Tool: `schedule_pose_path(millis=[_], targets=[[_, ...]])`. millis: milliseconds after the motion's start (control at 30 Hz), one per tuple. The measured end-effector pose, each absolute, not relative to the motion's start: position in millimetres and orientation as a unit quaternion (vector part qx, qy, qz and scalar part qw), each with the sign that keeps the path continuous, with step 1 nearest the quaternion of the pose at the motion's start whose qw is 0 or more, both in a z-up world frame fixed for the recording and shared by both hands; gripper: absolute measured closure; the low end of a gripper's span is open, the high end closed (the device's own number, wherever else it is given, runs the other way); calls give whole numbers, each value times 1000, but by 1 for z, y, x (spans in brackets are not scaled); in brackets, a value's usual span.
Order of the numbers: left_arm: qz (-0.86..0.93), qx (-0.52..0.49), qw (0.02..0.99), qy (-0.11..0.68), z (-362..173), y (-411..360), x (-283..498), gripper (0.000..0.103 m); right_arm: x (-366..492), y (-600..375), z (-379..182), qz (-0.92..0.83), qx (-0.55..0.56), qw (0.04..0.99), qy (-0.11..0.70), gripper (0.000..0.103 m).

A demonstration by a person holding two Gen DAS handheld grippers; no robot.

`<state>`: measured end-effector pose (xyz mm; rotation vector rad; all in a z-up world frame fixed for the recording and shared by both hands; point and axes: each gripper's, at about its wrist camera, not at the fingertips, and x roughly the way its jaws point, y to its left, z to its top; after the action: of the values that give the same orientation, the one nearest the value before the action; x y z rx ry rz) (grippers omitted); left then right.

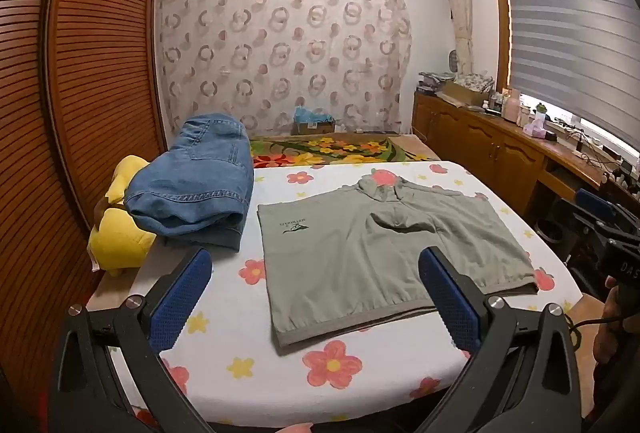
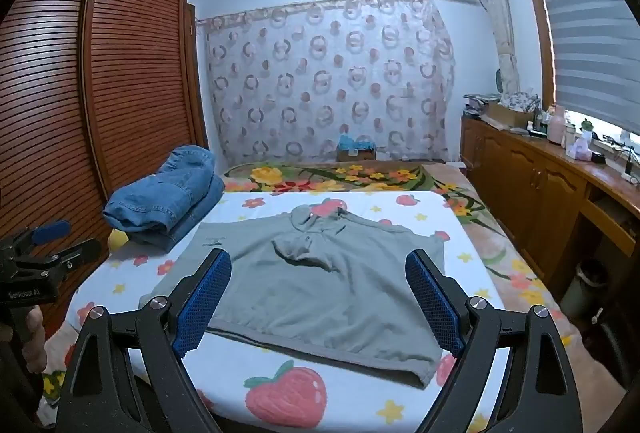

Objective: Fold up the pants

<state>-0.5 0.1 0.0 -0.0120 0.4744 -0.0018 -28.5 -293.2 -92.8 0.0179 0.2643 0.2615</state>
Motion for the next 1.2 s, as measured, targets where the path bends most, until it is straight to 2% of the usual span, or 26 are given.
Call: schedule_pose_path(millis=[1200], targets=[[0, -12, 971, 237, 0, 0, 0, 0, -30, -291, -95, 130, 5, 983, 132, 13]])
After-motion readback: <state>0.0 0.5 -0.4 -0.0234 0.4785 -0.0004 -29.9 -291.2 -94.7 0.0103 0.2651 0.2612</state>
